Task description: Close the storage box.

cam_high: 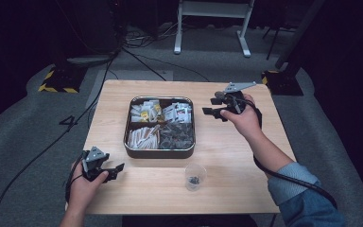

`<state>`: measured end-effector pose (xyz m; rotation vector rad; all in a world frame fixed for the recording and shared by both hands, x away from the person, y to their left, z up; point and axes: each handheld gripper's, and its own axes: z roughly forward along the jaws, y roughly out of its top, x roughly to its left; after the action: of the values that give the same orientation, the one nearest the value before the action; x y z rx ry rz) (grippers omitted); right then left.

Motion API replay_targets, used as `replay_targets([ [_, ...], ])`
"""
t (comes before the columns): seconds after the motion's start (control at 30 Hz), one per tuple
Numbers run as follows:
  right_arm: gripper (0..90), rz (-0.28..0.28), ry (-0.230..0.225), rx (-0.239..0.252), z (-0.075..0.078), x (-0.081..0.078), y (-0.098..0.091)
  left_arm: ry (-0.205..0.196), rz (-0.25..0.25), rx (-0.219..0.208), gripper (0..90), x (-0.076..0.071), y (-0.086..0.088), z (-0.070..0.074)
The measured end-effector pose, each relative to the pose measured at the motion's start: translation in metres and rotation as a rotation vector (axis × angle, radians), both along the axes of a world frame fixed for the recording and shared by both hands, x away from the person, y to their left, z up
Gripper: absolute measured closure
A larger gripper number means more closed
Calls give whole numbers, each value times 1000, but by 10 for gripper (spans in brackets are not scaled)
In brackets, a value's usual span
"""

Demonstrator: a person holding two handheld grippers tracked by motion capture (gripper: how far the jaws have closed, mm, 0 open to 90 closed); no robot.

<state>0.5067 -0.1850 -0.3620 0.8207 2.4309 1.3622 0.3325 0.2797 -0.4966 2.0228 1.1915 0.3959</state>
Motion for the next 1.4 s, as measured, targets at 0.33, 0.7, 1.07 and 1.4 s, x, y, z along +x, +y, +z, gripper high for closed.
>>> replay_targets([
  [0.33, 369, -4, -15, -21, 3, -24, -38, 8, -5, -3, 233, -2, 1, -3],
  [0.7, 344, -70, -15, -30, -9, -52, -85, 17, -16, 80, 180, 8, -8, -7],
  [1.07, 324, -146, 20, -61, -41, -81, -139, 16, -20, 90, 148, 11, -9, -8],
  [1.4, 306, -218, 34, -84, -88, -110, -172, 12, -21, 92, 148, 11, -9, -8],
])
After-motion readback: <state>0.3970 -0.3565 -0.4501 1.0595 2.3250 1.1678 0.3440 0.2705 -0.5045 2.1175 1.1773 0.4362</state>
